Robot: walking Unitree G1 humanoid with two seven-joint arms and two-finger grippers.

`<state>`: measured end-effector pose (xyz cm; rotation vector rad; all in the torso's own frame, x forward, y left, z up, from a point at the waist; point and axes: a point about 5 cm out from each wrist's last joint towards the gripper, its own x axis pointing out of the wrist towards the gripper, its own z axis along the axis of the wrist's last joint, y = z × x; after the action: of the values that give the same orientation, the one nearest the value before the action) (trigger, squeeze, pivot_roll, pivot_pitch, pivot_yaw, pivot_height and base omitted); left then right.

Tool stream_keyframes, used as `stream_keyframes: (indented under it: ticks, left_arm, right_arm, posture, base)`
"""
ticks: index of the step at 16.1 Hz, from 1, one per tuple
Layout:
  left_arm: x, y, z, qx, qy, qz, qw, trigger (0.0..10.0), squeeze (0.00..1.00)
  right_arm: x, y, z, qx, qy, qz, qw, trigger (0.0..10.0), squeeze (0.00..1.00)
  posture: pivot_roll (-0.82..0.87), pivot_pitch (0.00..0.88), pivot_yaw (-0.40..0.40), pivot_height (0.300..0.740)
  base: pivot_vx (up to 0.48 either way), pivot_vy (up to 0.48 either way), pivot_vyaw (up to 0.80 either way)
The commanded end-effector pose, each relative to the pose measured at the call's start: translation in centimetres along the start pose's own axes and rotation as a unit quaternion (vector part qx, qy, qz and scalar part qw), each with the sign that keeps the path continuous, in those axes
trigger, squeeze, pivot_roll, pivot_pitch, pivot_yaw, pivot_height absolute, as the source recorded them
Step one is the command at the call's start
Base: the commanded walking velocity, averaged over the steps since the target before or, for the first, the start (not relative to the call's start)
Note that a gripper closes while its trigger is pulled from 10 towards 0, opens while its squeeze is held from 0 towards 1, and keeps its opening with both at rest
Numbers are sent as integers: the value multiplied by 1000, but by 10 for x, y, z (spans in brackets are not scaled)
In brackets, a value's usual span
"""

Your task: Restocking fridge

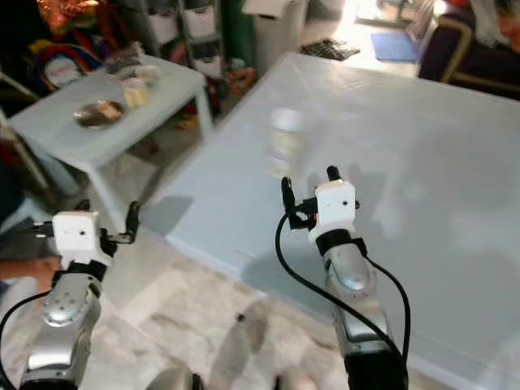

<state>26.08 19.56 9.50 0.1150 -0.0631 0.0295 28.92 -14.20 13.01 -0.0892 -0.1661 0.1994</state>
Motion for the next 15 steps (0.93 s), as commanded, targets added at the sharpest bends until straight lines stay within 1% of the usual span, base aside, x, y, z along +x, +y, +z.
stream_keyframes:
  ticks: [1, 2, 3, 4, 6, 10, 11, 12, 13, 15]
  left_arm:
    - [-5, 4, -1, 6, 3, -7, 1000, 10000, 0]
    - [-9, 3, -3, 10, 9, -24, 1000, 10000, 0]
    - [-12, 6, -4, 14, 13, -34, 999, 10000, 0]
    - [-16, 12, -3, 18, 16, -36, 999, 10000, 0]
    - [-19, 27, 0, 26, 16, -15, 999, 10000, 0]
    - [-22, 30, 1, 25, 14, -9, 1000, 10000, 0]
    - [-23, 30, 3, 21, 13, -3, 1000, 10000, 0]
    - [-25, 33, 4, 14, 11, 15, 1000, 10000, 0]
    - [-24, 33, 5, 13, 8, 19, 1000, 10000, 0]
    - [-23, 32, 6, 12, 6, 19, 1000, 10000, 0]
  right_arm:
    - [5, 4, 5, 0, -10, 3, 1000, 10000, 0]
    - [6, 5, 6, -1, -12, 2, 1000, 10000, 0]
    - [6, 5, 7, -2, -14, 3, 1000, 10000, 0]
    - [7, 7, 9, -3, -19, 6, 1000, 10000, 0]
    - [9, 12, 12, -5, -26, 12, 1000, 10000, 0]
    - [9, 20, 14, -12, -34, 25, 999, 10000, 0]
    - [8, 21, 16, -33, -43, 27, 998, 10000, 0]
    - [7, 17, 22, -75, -63, 8, 995, 10000, 0]
    - [7, 13, 28, -97, -80, -11, 992, 10000, 0]
    - [9, 9, 36, -114, -96, -28, 988, 10000, 0]
  posture:
    - [-19, 140, 12, 740]
    - [-16, 160, 8, 740]
    - [-16, 165, 7, 740]
    - [-13, 172, 6, 740]
    - [-4, 185, 7, 740]
    - [-6, 187, 5, 740]
    - [-10, 184, 7, 740]
    - [-11, 183, 8, 740]
    - [-11, 182, 11, 740]
    - [-12, 180, 13, 740]
  base:
    - [251, 304, 0]
    - [0, 0, 0]
    - [0, 0, 0]
    - [0, 0, 0]
    - [0, 0, 0]
    - [0, 0, 0]
    - [0, 0, 0]
    - [0, 0, 0]
    - [0, 0, 0]
    - [0, 0, 0]
